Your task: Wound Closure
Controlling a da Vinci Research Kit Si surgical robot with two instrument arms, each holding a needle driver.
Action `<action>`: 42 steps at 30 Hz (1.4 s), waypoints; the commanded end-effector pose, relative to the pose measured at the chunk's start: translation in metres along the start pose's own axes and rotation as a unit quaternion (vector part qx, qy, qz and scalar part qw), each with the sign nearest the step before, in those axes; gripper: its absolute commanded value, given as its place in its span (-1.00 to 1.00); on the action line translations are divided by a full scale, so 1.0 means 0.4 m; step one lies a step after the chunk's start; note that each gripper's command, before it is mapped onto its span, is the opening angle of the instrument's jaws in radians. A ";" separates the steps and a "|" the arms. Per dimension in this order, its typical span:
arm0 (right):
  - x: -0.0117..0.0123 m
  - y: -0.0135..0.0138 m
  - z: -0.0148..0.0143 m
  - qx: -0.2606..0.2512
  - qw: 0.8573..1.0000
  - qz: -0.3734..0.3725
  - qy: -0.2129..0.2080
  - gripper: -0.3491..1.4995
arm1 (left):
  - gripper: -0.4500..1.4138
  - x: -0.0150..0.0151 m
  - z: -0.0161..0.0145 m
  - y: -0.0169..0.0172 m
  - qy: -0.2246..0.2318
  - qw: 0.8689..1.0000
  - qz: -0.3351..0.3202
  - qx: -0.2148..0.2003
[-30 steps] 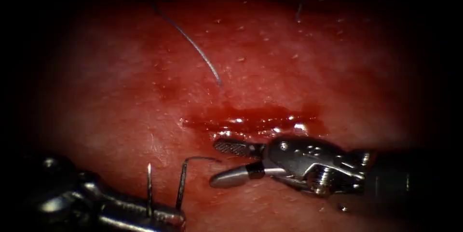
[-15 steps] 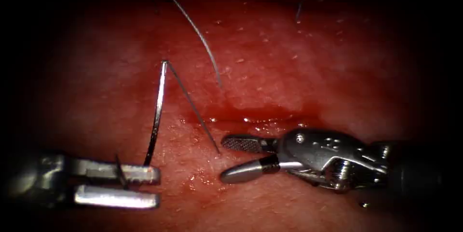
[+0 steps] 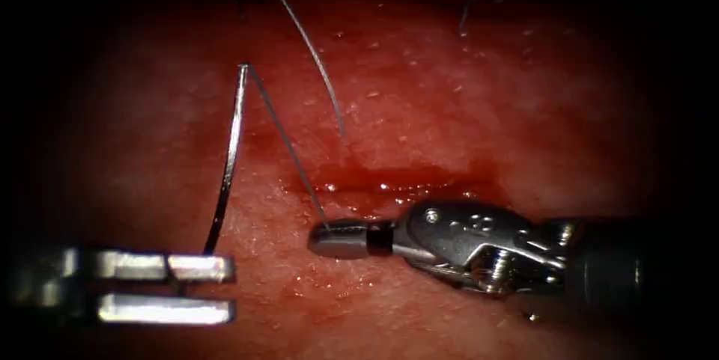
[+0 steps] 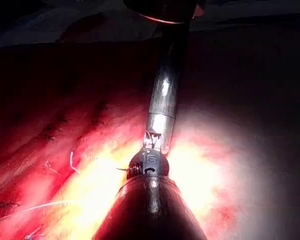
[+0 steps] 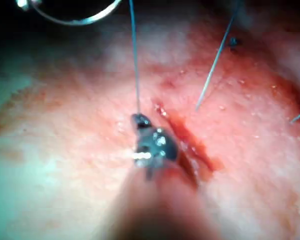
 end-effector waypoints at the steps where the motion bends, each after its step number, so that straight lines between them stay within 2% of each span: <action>1: -0.0011 -0.0006 0.0008 -0.013 1.000 0.000 -0.009 -1.00 | -1.00 -0.0003 0.0011 -0.0003 0.001 1.000 0.000 0.000; 3: -0.0004 -0.0016 -0.0009 -0.037 0.999 -0.007 -0.029 -1.00 | -1.00 -0.0008 0.0002 -0.0001 0.001 1.000 0.001 -0.002; 6: 0.0010 -0.0037 -0.0043 -0.060 0.998 -0.005 -0.025 -1.00 | -1.00 -0.0023 -0.0014 -0.0004 0.000 1.000 0.006 -0.001; 7: 0.0027 -0.0063 -0.0075 -0.064 0.998 -0.003 -0.023 -1.00 | -1.00 -0.0039 -0.0019 -0.0011 -0.006 1.000 0.016 0.010; 9: 0.0036 -0.0075 -0.0088 -0.064 0.998 -0.001 -0.021 -1.00 | -1.00 -0.0047 -0.0020 -0.0015 -0.009 1.000 0.020 0.016; 11: 0.0071 -0.0133 -0.0132 -0.052 0.999 -0.002 -0.011 -1.00 | -1.00 -0.0081 -0.0014 -0.0027 -0.017 0.999 0.036 0.037; 12: 0.0071 -0.0133 -0.0132 -0.052 0.999 -0.002 -0.011 -1.00 | -1.00 -0.0081 -0.0014 -0.0027 -0.017 0.999 0.036 0.037; 15: 0.0103 -0.0203 -0.0157 -0.030 0.999 -0.005 -0.011 -1.00 | -1.00 -0.0121 0.0000 -0.0032 -0.024 0.997 0.048 0.054; 19: 0.0132 -0.0338 -0.0151 -0.005 1.000 -0.021 -0.015 -1.00 | -1.00 -0.0185 0.0022 -0.0022 -0.027 0.996 0.056 0.065; 22: 0.0144 -0.0402 -0.0134 0.010 1.000 -0.023 -0.017 -1.00 | -1.00 -0.0203 0.0028 -0.0020 -0.028 0.996 0.059 0.066; 25: 0.0163 -0.0438 -0.0121 0.015 0.999 -0.026 -0.017 -1.00 | -1.00 -0.0206 0.0025 -0.0021 -0.028 0.996 0.059 0.066; 28: 0.0185 -0.0429 -0.0114 0.013 0.999 -0.043 -0.009 -1.00 | -1.00 -0.0206 0.0013 -0.0028 -0.028 0.996 0.059 0.064; 29: 0.0187 -0.0422 -0.0115 0.013 0.999 -0.048 -0.006 -0.95 | -1.00 -0.0207 0.0010 -0.0031 -0.028 0.996 0.059 0.064; 30: 0.0193 -0.0388 -0.0119 0.012 0.997 -0.076 0.002 -0.44 | -1.00 -0.0207 -0.0008 -0.0043 -0.027 0.996 0.058 0.059; 31: 0.0194 -0.0374 -0.0122 0.007 0.997 -0.082 0.003 -0.11 | -1.00 -0.0208 -0.0021 -0.0053 -0.028 0.996 0.058 0.062; 32: 0.0193 -0.0342 -0.0129 -0.005 0.995 -0.096 0.004 0.44 | -1.00 -0.0209 -0.0043 -0.0068 -0.032 0.996 0.057 0.068; 33: 0.0190 -0.0317 -0.0134 -0.011 0.994 -0.108 0.004 0.62 | -1.00 -0.0212 -0.0070 -0.0087 -0.037 0.995 0.054 0.076; 38: 0.0153 -0.0251 -0.0124 -0.043 0.988 -0.145 0.005 0.69 | -1.00 -0.0224 -0.0130 -0.0134 -0.043 0.993 0.048 0.098; 42: 0.0133 -0.0217 -0.0113 -0.050 0.987 -0.155 0.003 0.64 | -1.00 -0.0232 -0.0143 -0.0152 -0.044 0.992 0.048 0.108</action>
